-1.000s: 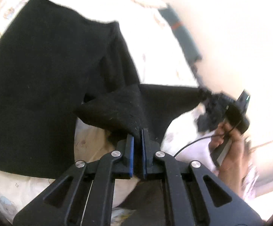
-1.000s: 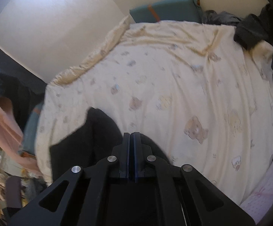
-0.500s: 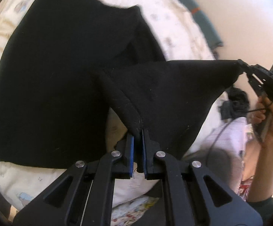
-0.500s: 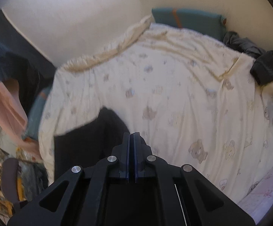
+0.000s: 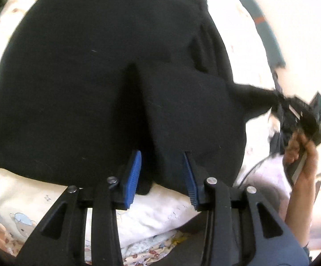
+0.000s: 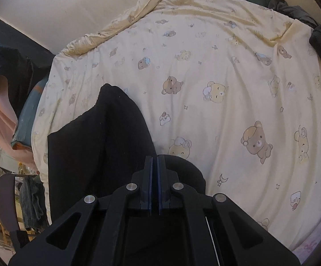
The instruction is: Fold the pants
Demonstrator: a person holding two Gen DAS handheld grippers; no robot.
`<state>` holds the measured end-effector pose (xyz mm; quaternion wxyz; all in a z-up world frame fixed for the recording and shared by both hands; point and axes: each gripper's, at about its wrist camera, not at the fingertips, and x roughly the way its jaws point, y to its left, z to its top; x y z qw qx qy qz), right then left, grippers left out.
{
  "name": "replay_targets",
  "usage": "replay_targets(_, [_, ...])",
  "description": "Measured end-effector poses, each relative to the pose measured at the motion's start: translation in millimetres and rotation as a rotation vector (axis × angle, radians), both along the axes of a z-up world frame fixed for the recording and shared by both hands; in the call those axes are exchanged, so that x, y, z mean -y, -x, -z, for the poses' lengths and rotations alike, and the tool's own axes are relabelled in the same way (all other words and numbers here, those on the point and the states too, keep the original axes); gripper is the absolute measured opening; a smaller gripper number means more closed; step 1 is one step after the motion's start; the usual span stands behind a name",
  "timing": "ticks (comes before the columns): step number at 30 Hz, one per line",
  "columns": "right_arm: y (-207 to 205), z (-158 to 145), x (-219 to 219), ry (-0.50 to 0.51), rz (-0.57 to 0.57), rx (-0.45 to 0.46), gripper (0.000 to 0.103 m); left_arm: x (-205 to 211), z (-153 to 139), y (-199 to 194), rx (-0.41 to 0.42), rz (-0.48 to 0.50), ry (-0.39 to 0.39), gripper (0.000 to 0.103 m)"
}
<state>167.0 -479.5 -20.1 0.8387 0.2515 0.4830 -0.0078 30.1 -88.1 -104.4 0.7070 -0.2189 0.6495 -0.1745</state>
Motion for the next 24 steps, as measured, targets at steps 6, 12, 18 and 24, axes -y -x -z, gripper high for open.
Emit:
replay_targets(6, [3,-6,-4,0.001,-0.015,0.010,0.003,32,0,-4,0.053,0.096,-0.059,0.002])
replay_targets(12, [7,-23,-6,0.009,-0.035,0.030,0.003,31,-50,2,0.186,0.125,-0.045,0.000])
replay_targets(18, [-3,-62,1,0.009,-0.042,0.099,0.003,-13,-106,-21,0.267,0.006,0.105,0.000])
replay_targets(24, [-63,-82,-8,-0.025,-0.106,0.110,0.003,-56,-130,-98,0.329,-0.120,0.113,0.000])
